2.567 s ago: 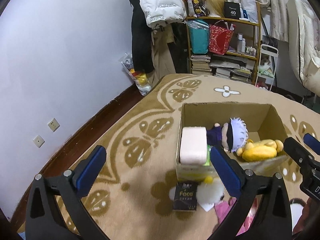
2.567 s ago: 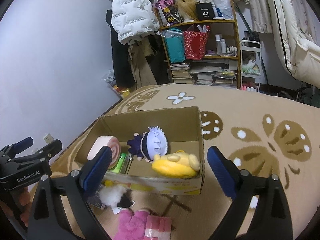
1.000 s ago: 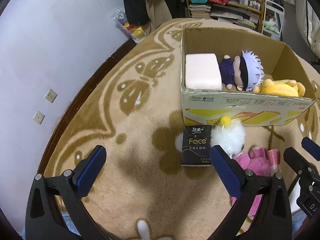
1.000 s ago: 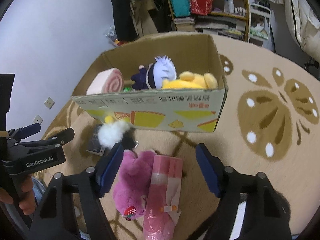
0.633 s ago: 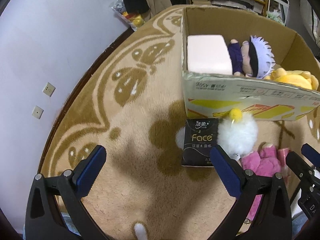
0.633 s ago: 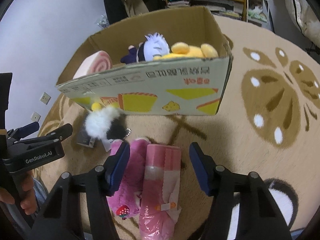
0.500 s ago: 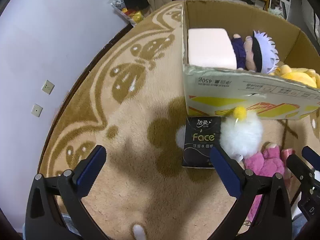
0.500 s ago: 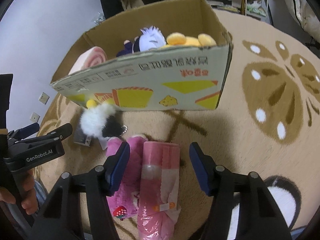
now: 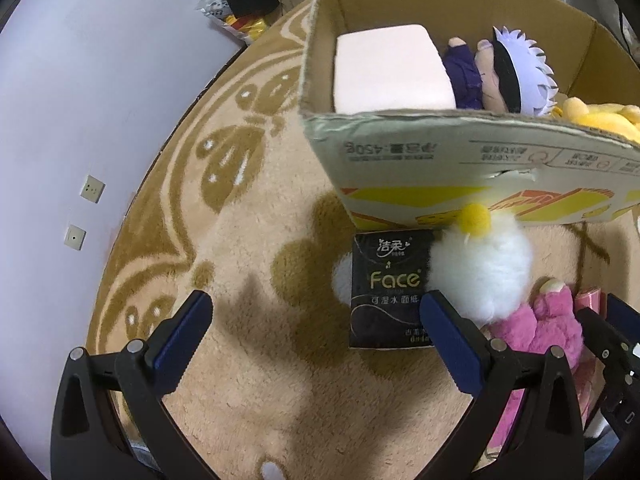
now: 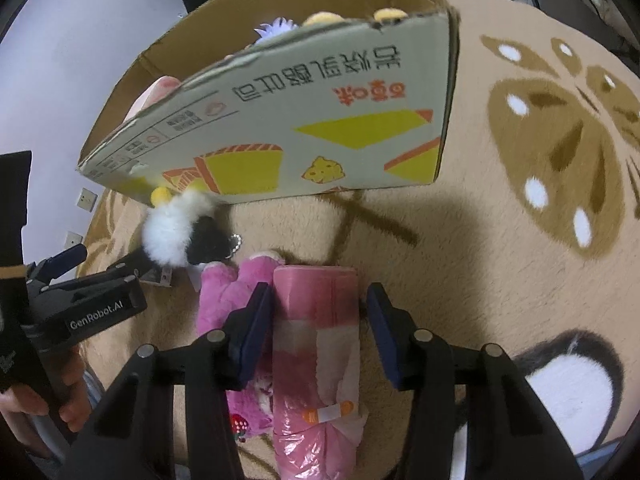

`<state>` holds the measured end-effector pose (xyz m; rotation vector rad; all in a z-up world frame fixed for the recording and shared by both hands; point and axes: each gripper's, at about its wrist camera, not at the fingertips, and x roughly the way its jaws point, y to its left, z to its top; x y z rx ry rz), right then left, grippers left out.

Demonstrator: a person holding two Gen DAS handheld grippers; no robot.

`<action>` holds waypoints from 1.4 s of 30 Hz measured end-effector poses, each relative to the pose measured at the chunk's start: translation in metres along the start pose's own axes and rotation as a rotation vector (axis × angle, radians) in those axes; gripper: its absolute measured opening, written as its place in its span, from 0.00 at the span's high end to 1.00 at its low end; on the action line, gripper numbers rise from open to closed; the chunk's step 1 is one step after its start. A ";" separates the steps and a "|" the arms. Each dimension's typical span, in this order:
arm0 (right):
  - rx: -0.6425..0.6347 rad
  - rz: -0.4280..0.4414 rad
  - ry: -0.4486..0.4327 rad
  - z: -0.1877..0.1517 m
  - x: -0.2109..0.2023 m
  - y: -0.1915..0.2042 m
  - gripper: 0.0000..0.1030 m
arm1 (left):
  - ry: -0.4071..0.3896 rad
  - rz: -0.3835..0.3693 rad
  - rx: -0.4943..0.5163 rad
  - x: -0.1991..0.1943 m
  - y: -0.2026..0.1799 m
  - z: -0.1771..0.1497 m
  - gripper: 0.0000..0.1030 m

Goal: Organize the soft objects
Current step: 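Grasp the pink wrapped package with the right tool while the left tool reaches toward the black Face tissue pack, then grasp the black Face tissue pack with the left tool while the right tool holds the package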

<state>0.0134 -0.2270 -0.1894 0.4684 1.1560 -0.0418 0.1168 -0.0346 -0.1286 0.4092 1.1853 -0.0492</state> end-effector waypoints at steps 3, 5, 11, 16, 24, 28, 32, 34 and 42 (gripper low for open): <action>0.012 0.006 0.013 0.001 0.003 -0.006 0.50 | 0.007 -0.016 -0.007 0.003 0.000 0.001 0.00; 0.021 0.007 0.018 0.002 0.006 -0.008 0.50 | 0.015 -0.042 -0.019 0.006 0.001 0.002 0.00; 0.034 0.004 0.032 0.003 0.015 -0.009 0.50 | 0.053 -0.072 -0.019 0.013 -0.003 0.003 0.01; 0.025 -0.012 0.035 0.004 0.021 -0.002 0.50 | 0.073 -0.040 0.016 0.020 -0.009 0.004 0.01; 0.020 -0.025 0.002 0.007 0.015 -0.001 0.55 | 0.095 -0.093 -0.026 0.026 -0.005 0.004 0.15; 0.014 -0.032 -0.042 0.006 0.005 -0.001 0.55 | 0.079 -0.119 -0.004 0.026 -0.004 0.003 0.34; 0.024 -0.023 -0.082 0.006 -0.006 0.001 0.55 | 0.064 -0.172 0.020 0.021 -0.010 0.001 0.56; 0.021 -0.022 -0.102 0.006 -0.012 0.001 0.55 | 0.056 -0.159 0.029 0.020 -0.011 0.000 0.57; -0.018 -0.026 -0.196 0.010 -0.032 0.011 0.56 | 0.025 -0.150 -0.042 0.003 0.001 -0.006 0.57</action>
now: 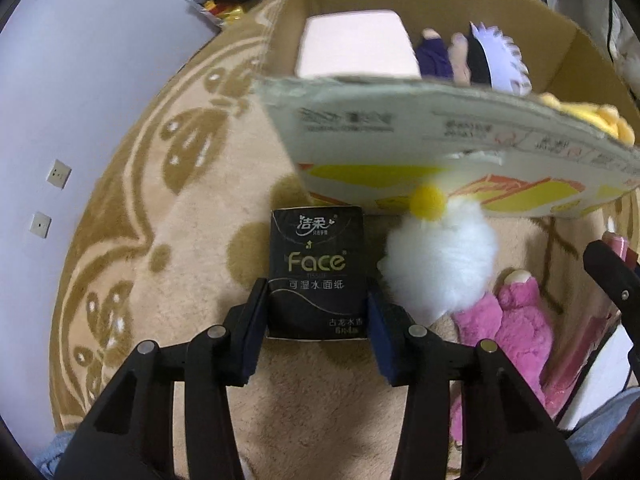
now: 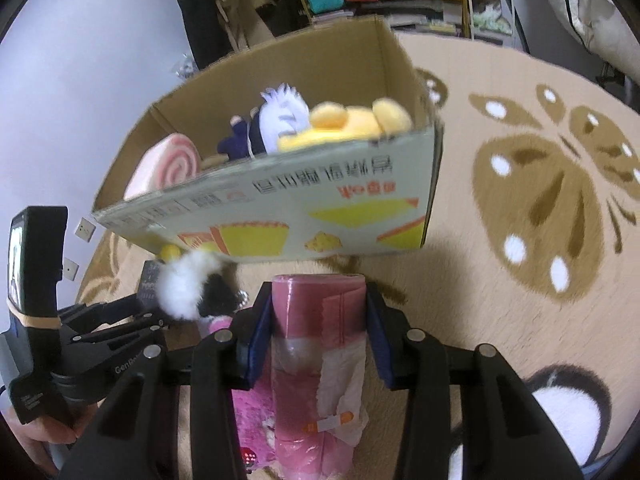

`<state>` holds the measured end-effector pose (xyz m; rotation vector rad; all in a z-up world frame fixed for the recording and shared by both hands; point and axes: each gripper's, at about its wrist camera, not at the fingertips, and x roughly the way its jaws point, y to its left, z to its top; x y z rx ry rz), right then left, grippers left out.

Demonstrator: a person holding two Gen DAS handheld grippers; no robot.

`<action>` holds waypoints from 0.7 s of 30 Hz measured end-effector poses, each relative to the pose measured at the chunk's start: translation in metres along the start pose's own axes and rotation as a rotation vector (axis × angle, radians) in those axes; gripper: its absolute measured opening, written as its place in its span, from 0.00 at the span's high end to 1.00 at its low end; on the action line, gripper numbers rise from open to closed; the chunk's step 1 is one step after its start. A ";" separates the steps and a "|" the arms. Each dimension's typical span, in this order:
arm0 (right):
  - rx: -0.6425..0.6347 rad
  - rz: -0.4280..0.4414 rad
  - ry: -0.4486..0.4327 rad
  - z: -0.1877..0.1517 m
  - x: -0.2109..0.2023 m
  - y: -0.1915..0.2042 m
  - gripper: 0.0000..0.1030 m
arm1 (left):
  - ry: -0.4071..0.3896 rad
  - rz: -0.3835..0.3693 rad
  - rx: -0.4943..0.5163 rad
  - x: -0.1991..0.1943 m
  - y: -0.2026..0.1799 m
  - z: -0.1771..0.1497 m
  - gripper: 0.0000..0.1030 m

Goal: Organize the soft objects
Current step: 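Grasp the black Face tissue pack with the left tool while the right tool holds the package, then lift and carry the Face pack and pink package over the box with both tools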

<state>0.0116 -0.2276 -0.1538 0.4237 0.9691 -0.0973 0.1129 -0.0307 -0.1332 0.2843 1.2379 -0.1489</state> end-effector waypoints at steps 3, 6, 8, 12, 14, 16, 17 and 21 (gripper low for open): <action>-0.012 -0.004 -0.032 0.000 -0.008 0.003 0.56 | -0.015 -0.002 -0.037 -0.007 0.007 -0.003 0.57; -0.027 -0.008 -0.060 0.002 -0.019 0.003 0.56 | -0.034 0.001 -0.060 -0.014 0.015 -0.006 0.57; -0.035 -0.013 -0.074 0.001 -0.025 0.002 0.56 | -0.043 -0.005 -0.071 -0.022 0.013 -0.009 0.57; -0.053 -0.021 -0.120 -0.001 -0.037 0.006 0.56 | -0.085 0.023 -0.075 -0.039 0.012 -0.017 0.57; -0.066 -0.026 -0.145 0.000 -0.042 0.008 0.56 | -0.116 0.037 -0.077 -0.050 0.012 -0.019 0.57; -0.079 -0.026 -0.173 0.000 -0.048 0.011 0.56 | -0.152 0.047 -0.080 -0.062 0.015 -0.019 0.57; -0.085 -0.026 -0.191 0.000 -0.053 0.013 0.57 | -0.173 0.052 -0.078 -0.070 0.016 -0.020 0.57; -0.126 -0.021 -0.256 0.002 -0.073 0.022 0.58 | -0.261 0.078 -0.066 -0.098 0.018 -0.021 0.57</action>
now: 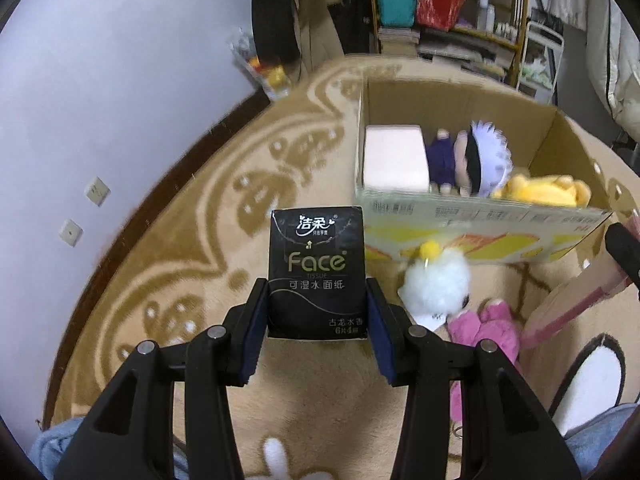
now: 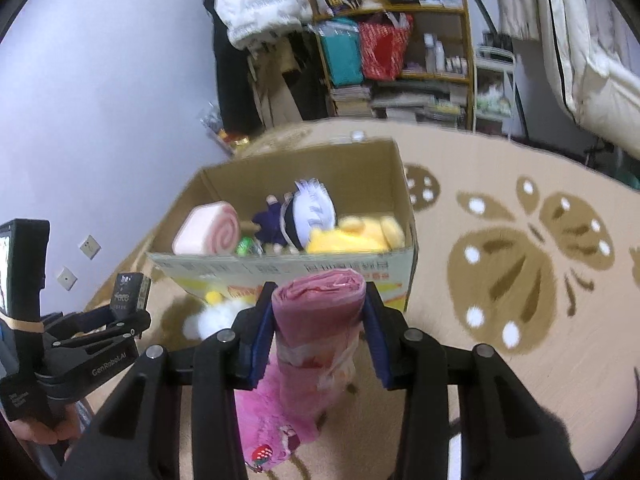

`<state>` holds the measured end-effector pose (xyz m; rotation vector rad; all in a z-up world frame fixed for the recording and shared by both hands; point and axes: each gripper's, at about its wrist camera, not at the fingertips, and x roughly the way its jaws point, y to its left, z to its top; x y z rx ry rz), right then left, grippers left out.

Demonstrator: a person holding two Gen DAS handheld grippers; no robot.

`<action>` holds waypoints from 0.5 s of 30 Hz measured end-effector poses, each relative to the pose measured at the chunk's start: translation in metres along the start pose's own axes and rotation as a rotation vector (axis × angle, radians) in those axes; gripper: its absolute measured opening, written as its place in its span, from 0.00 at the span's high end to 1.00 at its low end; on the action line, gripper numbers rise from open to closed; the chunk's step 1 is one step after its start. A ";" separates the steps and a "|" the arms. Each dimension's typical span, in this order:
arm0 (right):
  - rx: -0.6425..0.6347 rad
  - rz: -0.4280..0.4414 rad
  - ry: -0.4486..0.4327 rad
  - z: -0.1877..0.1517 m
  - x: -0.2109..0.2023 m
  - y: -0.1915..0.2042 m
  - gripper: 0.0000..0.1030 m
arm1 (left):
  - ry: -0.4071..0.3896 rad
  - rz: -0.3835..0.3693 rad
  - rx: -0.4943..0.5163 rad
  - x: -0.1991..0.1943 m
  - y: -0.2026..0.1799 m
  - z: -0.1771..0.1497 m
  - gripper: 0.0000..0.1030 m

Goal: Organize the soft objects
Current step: 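Lift and carry the Face pack and pink package over the box with both tools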

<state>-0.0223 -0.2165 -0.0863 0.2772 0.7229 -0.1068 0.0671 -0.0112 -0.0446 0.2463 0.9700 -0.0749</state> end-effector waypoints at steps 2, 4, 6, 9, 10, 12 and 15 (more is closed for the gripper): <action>-0.027 -0.003 -0.042 0.004 -0.011 0.005 0.59 | -0.037 0.007 0.001 -0.010 0.002 0.002 0.57; -0.038 0.010 -0.083 0.008 -0.021 0.009 0.59 | -0.069 0.002 0.000 -0.018 0.005 0.004 0.57; -0.045 0.016 -0.106 0.011 -0.027 0.011 0.59 | -0.105 -0.001 0.002 -0.023 0.008 0.007 0.57; -0.051 0.025 -0.141 0.015 -0.035 0.014 0.59 | -0.167 0.015 0.022 -0.035 0.006 0.011 0.57; -0.051 0.029 -0.151 0.016 -0.038 0.014 0.59 | -0.177 0.016 0.027 -0.037 0.003 0.012 0.57; -0.051 0.035 -0.168 0.018 -0.042 0.015 0.59 | -0.202 0.019 0.043 -0.043 0.000 0.014 0.57; -0.052 0.045 -0.197 0.022 -0.047 0.017 0.59 | -0.217 0.032 0.066 -0.047 -0.004 0.016 0.57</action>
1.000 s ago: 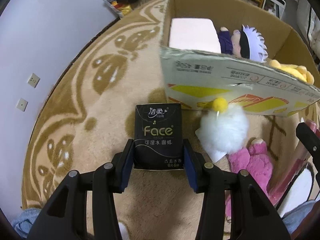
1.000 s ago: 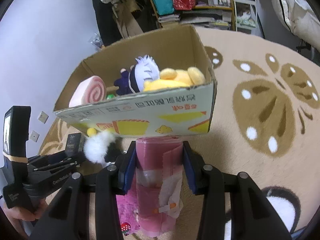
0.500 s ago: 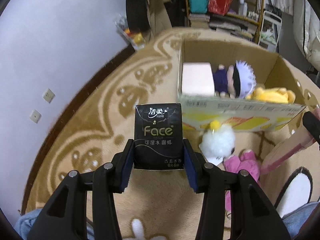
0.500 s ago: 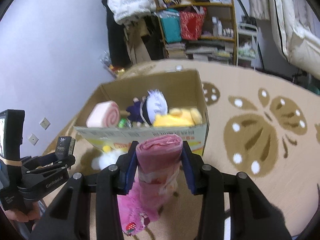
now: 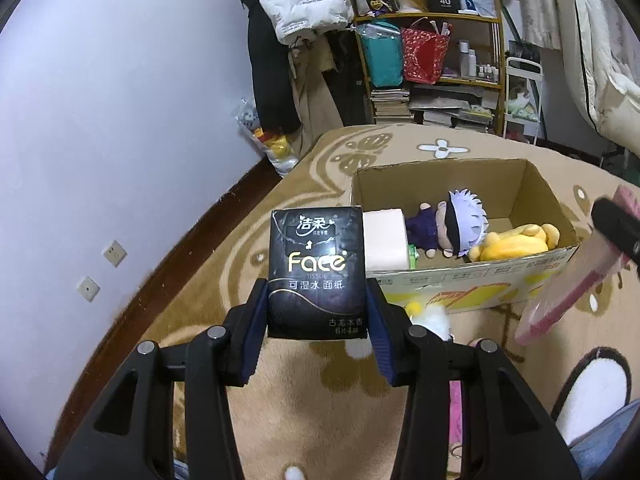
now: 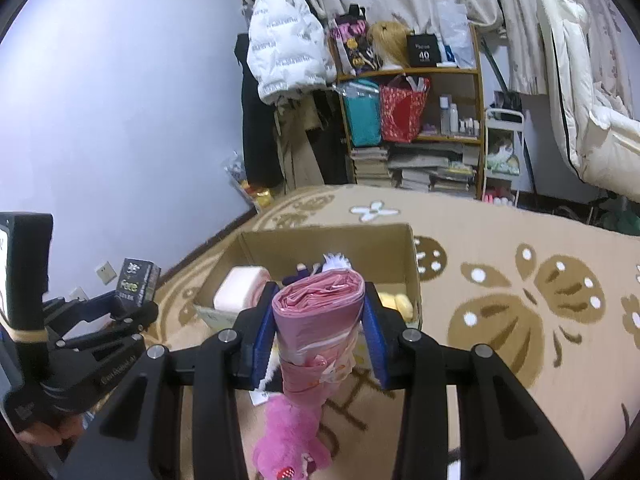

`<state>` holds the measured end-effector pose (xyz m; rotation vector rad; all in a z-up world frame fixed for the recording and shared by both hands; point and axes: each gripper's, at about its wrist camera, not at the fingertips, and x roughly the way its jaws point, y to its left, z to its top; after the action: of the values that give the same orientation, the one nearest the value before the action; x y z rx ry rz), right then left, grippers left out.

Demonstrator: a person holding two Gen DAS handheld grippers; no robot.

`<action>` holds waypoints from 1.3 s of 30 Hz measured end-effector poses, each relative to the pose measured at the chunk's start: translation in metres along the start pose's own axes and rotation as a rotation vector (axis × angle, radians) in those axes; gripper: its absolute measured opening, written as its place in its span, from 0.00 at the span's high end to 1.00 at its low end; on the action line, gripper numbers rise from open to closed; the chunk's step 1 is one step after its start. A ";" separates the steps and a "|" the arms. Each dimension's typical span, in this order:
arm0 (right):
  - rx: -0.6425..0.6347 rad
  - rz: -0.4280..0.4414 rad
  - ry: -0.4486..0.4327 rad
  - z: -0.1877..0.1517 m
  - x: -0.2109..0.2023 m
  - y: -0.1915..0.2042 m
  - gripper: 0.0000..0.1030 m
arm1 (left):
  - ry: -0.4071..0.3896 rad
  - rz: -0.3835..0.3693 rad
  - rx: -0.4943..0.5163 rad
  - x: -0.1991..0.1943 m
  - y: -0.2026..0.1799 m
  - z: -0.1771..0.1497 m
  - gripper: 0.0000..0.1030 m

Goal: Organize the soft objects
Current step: 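Lift and carry the Face pack and pink package over the box with both tools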

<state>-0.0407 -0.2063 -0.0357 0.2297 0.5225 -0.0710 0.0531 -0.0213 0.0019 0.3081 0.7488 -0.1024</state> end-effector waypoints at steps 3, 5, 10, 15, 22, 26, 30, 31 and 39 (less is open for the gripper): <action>0.000 0.007 -0.026 0.004 -0.005 0.001 0.59 | -0.007 0.002 0.011 0.001 -0.003 0.001 0.57; -0.004 0.007 -0.043 0.007 -0.007 0.002 0.59 | -0.011 -0.003 0.007 0.002 -0.003 0.003 0.57; -0.005 0.017 -0.091 0.016 -0.014 0.004 0.59 | -0.038 -0.006 -0.013 0.002 -0.001 0.008 0.57; 0.005 0.024 -0.130 0.024 -0.020 0.003 0.59 | -0.087 -0.002 -0.015 -0.002 -0.001 0.015 0.57; 0.033 0.048 -0.161 0.032 -0.014 -0.003 0.60 | -0.120 -0.017 -0.029 0.000 -0.004 0.026 0.57; 0.039 0.054 -0.169 0.036 -0.008 -0.005 0.60 | -0.125 -0.022 -0.045 0.006 -0.003 0.032 0.57; 0.011 0.044 -0.173 0.043 -0.003 -0.002 0.60 | -0.142 -0.019 -0.065 0.013 -0.001 0.040 0.57; 0.002 0.041 -0.179 0.045 -0.002 -0.001 0.60 | -0.147 -0.019 -0.073 0.015 -0.001 0.042 0.57; -0.022 0.040 -0.164 0.053 0.019 -0.002 0.60 | -0.130 -0.057 -0.132 0.037 0.003 0.049 0.57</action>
<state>0.0019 -0.2208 -0.0009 0.2105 0.3549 -0.0447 0.1126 -0.0329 0.0106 0.1529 0.6325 -0.1245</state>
